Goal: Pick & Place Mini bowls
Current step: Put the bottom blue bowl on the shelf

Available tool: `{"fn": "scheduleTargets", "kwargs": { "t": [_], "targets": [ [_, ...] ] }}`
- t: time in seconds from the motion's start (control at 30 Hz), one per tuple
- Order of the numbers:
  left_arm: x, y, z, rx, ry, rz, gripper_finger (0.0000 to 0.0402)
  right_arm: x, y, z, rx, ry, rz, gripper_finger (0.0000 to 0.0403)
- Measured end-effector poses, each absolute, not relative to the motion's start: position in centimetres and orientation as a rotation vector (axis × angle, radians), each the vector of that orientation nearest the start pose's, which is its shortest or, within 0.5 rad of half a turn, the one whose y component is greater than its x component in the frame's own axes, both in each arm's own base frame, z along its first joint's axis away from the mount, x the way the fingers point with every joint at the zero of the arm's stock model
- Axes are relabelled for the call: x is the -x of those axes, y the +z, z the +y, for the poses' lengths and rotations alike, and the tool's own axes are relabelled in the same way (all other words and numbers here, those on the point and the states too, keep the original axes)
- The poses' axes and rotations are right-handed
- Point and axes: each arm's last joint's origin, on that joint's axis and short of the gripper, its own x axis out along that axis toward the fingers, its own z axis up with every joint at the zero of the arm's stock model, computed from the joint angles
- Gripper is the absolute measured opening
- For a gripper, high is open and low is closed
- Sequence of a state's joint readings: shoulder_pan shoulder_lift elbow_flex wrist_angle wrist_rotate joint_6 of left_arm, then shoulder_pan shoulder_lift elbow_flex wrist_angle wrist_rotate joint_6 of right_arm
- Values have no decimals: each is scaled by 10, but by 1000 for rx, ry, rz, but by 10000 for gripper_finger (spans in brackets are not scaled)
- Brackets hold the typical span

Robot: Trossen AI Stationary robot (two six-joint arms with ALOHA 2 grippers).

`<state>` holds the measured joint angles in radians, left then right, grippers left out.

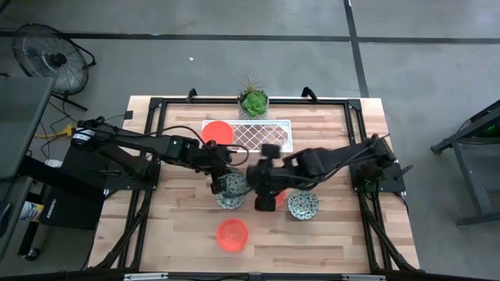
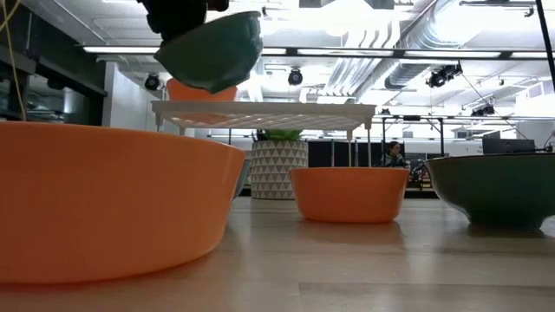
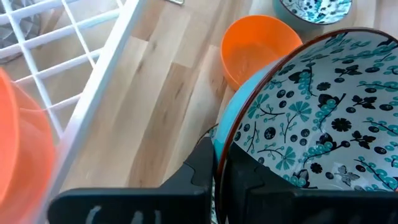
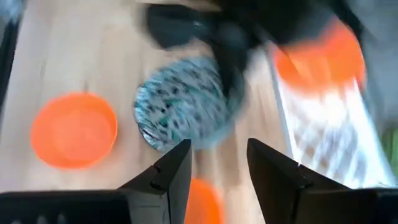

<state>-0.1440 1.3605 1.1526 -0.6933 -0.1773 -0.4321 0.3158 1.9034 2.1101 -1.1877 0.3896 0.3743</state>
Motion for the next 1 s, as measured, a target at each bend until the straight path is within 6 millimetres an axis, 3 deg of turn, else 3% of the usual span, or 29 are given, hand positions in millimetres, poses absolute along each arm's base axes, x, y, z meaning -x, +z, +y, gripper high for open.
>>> {"fn": "scheduleTargets", "kwargs": {
  "t": [0.17,0.33,0.5,0.77,1.0],
  "targets": [
    [-275,295,-33,223,283,844,5,-361,381,103,-326,-434,925,145],
    [-276,297,-31,162,339,800,5,-379,362,109,-442,-455,827,145],
    [-280,300,-30,127,357,746,5,-389,338,100,-583,-571,765,145],
    [-281,300,-31,81,301,762,5,-399,309,89,-688,-602,748,145],
    [-280,299,-31,78,280,776,5,-400,304,87,-711,-612,750,131]
  ]
}}
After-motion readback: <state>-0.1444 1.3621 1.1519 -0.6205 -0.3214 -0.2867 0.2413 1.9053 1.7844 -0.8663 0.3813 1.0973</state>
